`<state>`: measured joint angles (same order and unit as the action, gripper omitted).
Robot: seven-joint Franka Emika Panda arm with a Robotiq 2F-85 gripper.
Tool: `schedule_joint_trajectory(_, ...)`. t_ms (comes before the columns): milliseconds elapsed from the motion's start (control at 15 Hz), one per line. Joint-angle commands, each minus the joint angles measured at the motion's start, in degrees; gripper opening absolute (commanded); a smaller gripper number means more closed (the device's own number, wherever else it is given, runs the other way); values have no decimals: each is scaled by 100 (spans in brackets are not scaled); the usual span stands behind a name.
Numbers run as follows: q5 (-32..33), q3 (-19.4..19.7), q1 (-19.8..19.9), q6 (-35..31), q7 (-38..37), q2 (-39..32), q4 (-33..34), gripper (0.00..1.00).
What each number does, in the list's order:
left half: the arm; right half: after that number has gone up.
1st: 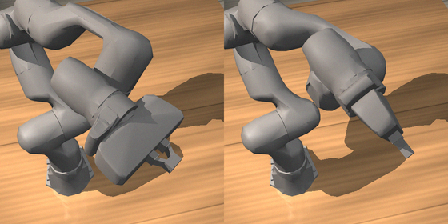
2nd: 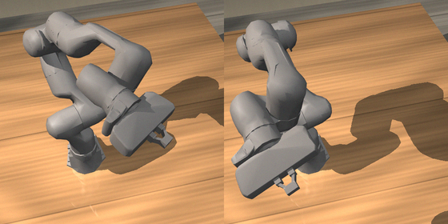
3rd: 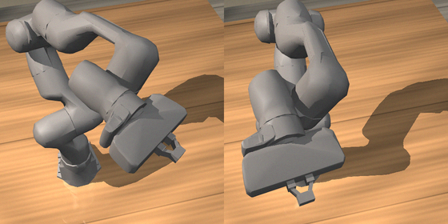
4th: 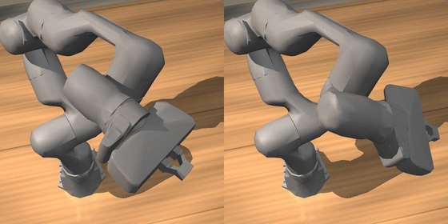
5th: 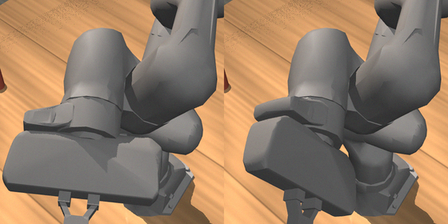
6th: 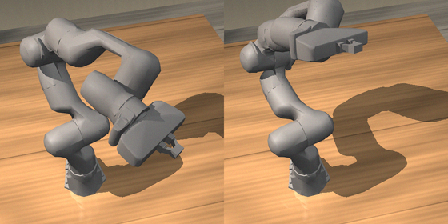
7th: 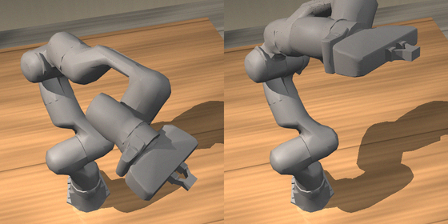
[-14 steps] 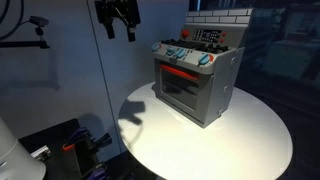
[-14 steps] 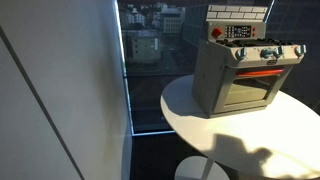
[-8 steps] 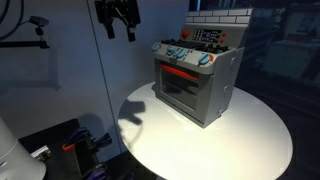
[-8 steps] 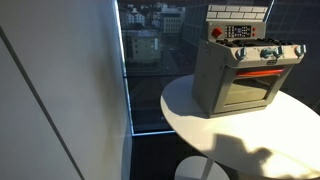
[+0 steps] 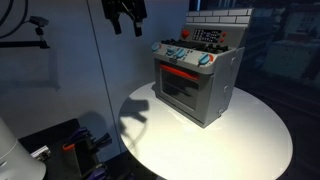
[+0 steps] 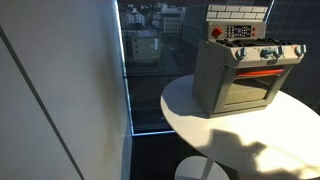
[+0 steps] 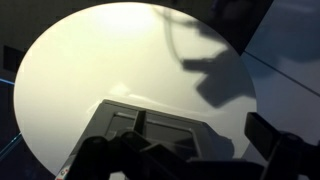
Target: Turn the second blue knob from the right to the right
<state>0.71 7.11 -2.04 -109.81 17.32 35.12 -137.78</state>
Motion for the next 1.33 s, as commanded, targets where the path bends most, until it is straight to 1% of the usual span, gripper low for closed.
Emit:
schedule_joint_trajectory(0, -200, 16, 71, -178, -232, -450, 477, 100)
schedule_joint_trajectory(333, -363, -89, 189, -748, -785, -1002, 819, 100)
schedule_joint_trajectory(600, -259, -189, 280, -1318, -1280, -1458, 999, 100)
schedule_joint_trajectory(867, -168, -290, 382, -1783, -1617, -1874, 1146, 100)
schedule_joint_trajectory(933, -160, -306, 394, -1810, -1666, -1953, 1183, 100)
schedule_joint_trajectory(1000, -215, -301, 380, -1698, -1613, -1938, 1224, 100)
schedule_joint_trajectory(1067, -269, -273, 358, -1800, -1455, -1816, 982, 100)
schedule_joint_trajectory(1267, -268, -285, 358, -1800, -1475, -1902, 1065, 100)
